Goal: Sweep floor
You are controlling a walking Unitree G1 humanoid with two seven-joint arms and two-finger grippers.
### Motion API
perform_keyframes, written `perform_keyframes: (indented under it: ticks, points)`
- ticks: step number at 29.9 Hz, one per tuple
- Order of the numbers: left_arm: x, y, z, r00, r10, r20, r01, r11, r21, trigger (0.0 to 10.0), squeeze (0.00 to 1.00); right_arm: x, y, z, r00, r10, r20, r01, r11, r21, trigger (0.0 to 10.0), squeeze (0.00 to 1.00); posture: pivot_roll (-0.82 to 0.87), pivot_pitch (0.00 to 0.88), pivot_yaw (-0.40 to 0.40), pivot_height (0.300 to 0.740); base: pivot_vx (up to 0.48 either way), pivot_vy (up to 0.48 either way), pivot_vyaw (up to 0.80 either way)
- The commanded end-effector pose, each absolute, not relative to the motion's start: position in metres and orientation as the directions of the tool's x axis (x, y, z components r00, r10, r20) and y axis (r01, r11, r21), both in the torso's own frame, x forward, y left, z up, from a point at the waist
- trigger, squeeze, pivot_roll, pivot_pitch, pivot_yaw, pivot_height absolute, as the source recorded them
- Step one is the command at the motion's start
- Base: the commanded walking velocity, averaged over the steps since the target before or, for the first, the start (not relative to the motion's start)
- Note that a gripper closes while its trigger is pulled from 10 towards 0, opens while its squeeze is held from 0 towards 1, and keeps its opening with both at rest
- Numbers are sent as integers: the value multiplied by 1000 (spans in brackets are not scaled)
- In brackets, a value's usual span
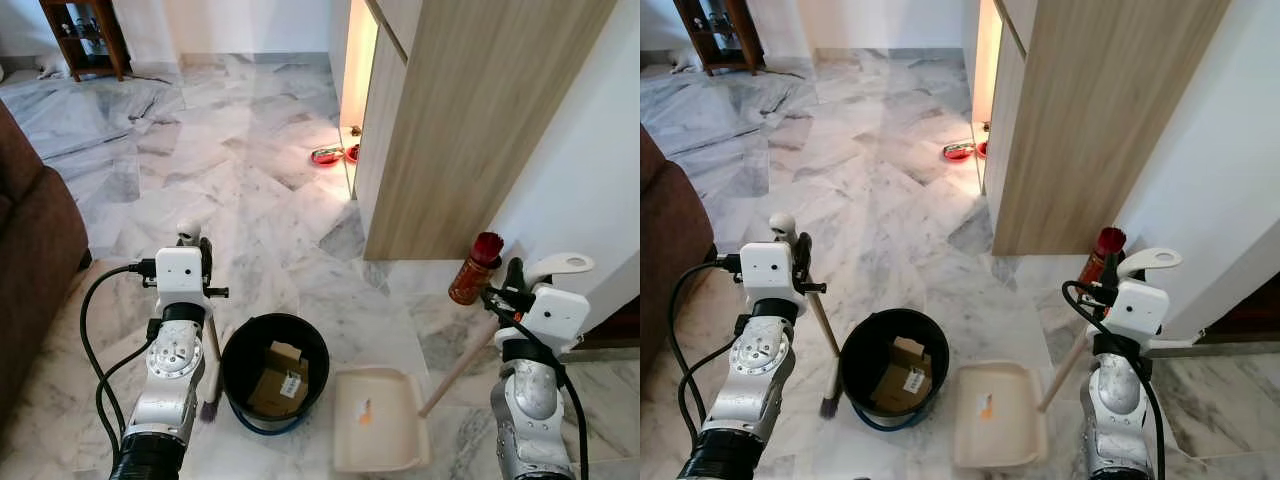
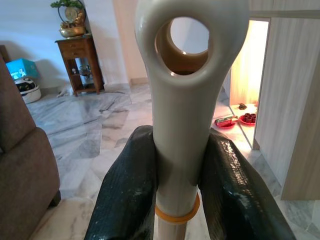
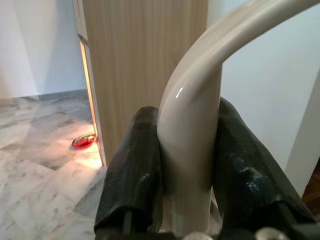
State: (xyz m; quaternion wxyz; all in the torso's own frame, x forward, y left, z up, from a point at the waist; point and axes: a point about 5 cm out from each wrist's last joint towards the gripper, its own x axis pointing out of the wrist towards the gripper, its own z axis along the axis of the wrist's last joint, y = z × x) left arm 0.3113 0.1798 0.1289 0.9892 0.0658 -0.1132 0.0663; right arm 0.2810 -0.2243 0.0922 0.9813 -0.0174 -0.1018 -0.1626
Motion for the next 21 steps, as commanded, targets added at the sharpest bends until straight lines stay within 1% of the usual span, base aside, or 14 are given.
perform_keyframes:
  ticks: [1, 21]
  points:
    - [310, 178, 136, 960, 106, 259, -138, 985, 108, 10000, 0, 283, -228, 101, 911, -318, 261, 328, 945, 7, 10000, 0, 114, 103, -30, 740, 0, 0, 0]
    - [310, 176, 132, 967, 80, 243, -112, 986, 120, 10000, 0, 281, -226, 94, 915, -313, 256, 317, 948, 27, 10000, 0, 114, 76, -12, 740, 0, 0, 0]
